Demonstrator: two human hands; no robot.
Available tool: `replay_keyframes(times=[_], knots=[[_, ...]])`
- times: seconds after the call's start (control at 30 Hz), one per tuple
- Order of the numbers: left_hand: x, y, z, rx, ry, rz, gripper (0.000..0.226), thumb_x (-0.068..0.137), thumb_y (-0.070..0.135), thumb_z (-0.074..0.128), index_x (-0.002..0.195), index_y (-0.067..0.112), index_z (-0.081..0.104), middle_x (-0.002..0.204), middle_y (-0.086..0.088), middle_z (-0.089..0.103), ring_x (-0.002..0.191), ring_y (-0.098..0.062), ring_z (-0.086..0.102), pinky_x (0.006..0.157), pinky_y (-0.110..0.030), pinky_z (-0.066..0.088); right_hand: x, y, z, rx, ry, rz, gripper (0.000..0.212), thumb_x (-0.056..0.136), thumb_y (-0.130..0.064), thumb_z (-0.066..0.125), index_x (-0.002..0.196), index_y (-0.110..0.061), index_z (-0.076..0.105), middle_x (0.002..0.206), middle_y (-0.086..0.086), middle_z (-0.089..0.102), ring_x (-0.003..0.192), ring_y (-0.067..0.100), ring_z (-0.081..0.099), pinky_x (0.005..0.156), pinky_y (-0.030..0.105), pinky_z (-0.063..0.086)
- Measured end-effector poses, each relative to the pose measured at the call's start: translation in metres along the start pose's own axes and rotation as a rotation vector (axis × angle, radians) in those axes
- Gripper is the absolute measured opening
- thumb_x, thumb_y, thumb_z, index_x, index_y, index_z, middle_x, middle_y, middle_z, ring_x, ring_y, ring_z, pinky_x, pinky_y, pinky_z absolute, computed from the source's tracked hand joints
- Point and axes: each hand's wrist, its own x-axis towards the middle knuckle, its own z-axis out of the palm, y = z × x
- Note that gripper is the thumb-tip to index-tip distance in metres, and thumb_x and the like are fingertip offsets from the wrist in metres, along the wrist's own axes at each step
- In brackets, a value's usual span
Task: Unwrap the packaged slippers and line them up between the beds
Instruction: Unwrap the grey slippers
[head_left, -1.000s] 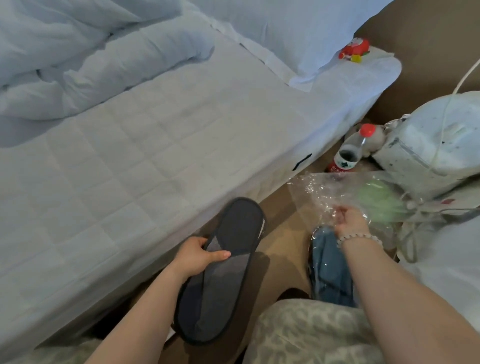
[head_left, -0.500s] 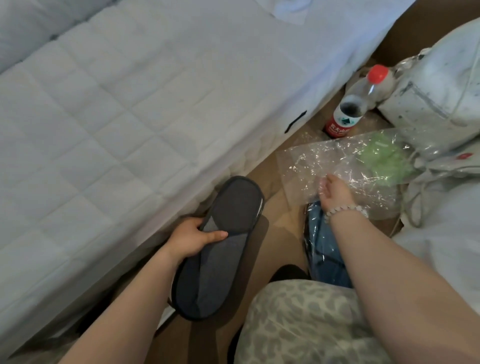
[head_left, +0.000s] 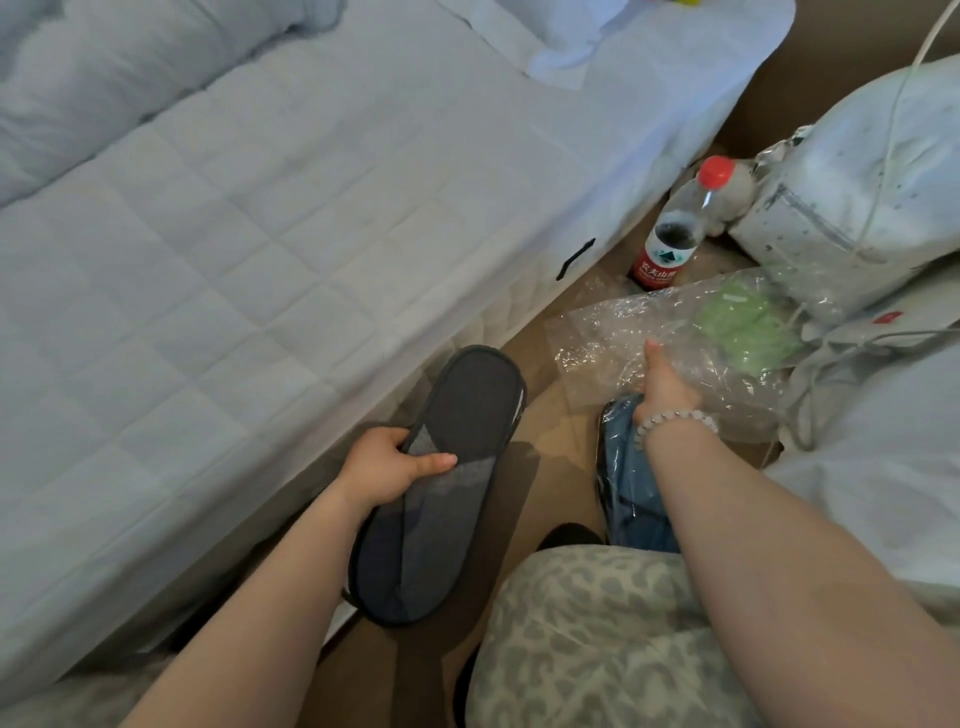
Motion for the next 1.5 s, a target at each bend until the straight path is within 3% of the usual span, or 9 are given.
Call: replay_keyframes(times=[0.13,0.27,0.47,0.57,0.77,0.93,1.13,1.27,1.5], knots=[[-0.016,-0.001,-0.01,-0.007,0.023,0.024,0.026,0.071,0.028,0.081,0.089,0.013,0.07,0.089,-0.001,0.068,0.079,-0.016,0.064,0.073,-0.027,0.051,-0.035,-0.001,-0.012,-0.122,0.023,-0.065,0.087,0.077,-0.06,0.064,0.138,-0.005,0.039,0.133,0.004,0.05,0.116,0.027,0.052,0.096,0.031,0.04],[-0.035,-0.005,-0.02,-0.023,0.051,0.047,0.028,0.073,0.027,0.08,0.092,0.01,0.07,0.09,-0.002,0.068,0.075,-0.014,0.063,0.069,-0.025,0.048,-0.073,0.017,-0.014,-0.199,0.148,-0.118,0.08,0.082,-0.046,0.065,0.139,0.0,0.033,0.141,0.013,0.045,0.125,0.029,0.049,0.102,0.033,0.037],[-0.064,-0.027,-0.032,-0.016,0.08,0.063,0.032,0.074,0.031,0.079,0.094,0.008,0.071,0.091,-0.004,0.068,0.085,-0.02,0.065,0.071,-0.031,0.052,-0.14,0.084,0.008,-0.438,-0.159,-0.279,0.046,0.091,-0.032,0.06,0.127,-0.005,0.048,0.127,0.012,0.056,0.114,0.028,0.055,0.082,0.026,0.039],[-0.072,-0.044,-0.038,-0.022,0.072,0.047,0.031,0.073,0.034,0.079,0.093,0.011,0.071,0.096,-0.006,0.071,0.089,-0.022,0.067,0.078,-0.035,0.054,-0.168,0.111,0.021,-0.434,-0.232,-0.247,0.039,0.094,-0.032,0.055,0.119,-0.003,0.053,0.121,0.014,0.06,0.112,0.029,0.056,0.085,0.028,0.039],[-0.077,-0.079,-0.052,-0.056,0.097,-0.018,0.037,0.072,0.034,0.079,0.098,0.009,0.07,0.103,-0.007,0.07,0.094,-0.023,0.066,0.078,-0.03,0.051,-0.196,0.146,0.045,-0.431,-0.453,-0.218,0.056,0.095,-0.052,0.037,0.119,-0.006,0.057,0.121,0.008,0.061,0.111,0.027,0.058,0.096,0.038,0.047],[-0.07,-0.101,-0.065,-0.085,0.067,-0.074,0.043,0.07,0.031,0.081,0.105,0.009,0.07,0.106,-0.008,0.07,0.089,-0.02,0.064,0.079,-0.029,0.05,-0.197,0.165,0.051,-0.529,-0.61,-0.197,0.052,0.088,-0.045,0.059,0.125,-0.008,0.055,0.123,0.006,0.06,0.112,0.024,0.058,0.094,0.035,0.05],[-0.049,-0.112,-0.066,0.031,0.028,-0.075,0.056,0.071,0.043,0.077,0.117,0.013,0.064,0.119,-0.005,0.065,0.099,-0.019,0.062,0.078,-0.025,0.045,-0.191,0.179,0.052,-0.478,-0.465,0.014,0.035,0.09,-0.037,0.059,0.102,-0.004,0.058,0.094,0.009,0.062,0.083,0.024,0.06,0.049,0.024,0.048],[-0.039,-0.118,-0.065,0.073,0.062,-0.088,0.071,0.078,0.045,0.07,0.136,0.013,0.046,0.14,-0.005,0.05,0.124,-0.022,0.05,0.088,-0.022,0.037,-0.183,0.185,0.059,-0.441,-0.382,0.082,0.035,0.089,-0.036,0.061,0.093,-0.002,0.055,0.075,0.007,0.056,0.067,0.021,0.055,0.051,0.028,0.046],[-0.024,-0.135,-0.059,0.086,0.091,-0.104,0.066,0.082,0.042,0.066,0.141,0.023,0.041,0.146,-0.001,0.041,0.13,-0.022,0.043,0.1,-0.028,0.039,-0.16,0.183,0.063,-0.404,-0.306,0.105,0.046,0.089,-0.039,0.061,0.112,0.001,0.058,0.09,0.011,0.06,0.088,0.029,0.061,0.072,0.034,0.054]])
